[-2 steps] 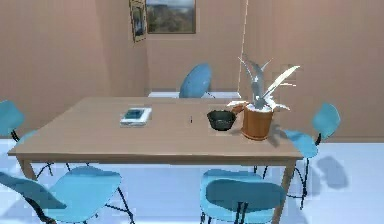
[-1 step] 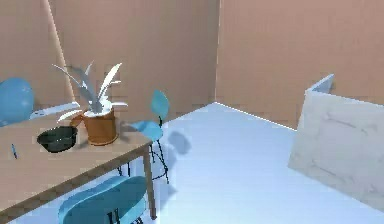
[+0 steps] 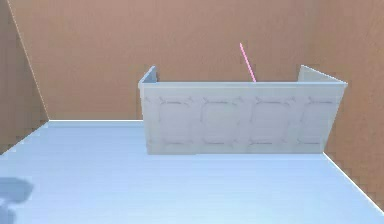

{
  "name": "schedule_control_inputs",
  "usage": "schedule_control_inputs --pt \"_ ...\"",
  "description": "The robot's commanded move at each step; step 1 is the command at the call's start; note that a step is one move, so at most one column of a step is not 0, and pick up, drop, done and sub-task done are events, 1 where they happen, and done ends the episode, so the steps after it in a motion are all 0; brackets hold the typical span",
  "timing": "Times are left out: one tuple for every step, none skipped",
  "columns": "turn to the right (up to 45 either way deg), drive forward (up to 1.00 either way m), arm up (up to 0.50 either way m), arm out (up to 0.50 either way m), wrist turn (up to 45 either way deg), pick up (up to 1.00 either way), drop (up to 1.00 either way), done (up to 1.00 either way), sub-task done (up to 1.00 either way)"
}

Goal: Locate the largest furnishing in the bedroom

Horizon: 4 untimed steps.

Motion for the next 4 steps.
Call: schedule_control_inputs --pt "12.0 0.0 0.0 0.0 0.0 0.0 0.0 0.0 0.0" --pt "0.0 0.6 0.0 0.0 0.0 0.0 0.0 0.0 0.0" --pt "-45.0 0.0 0.0 0.0 0.0 0.0 0.0 0.0 0.0" --pt "-21.0 0.0 0.0 0.0 0.0 0.0 0.0 0.0 0.0"
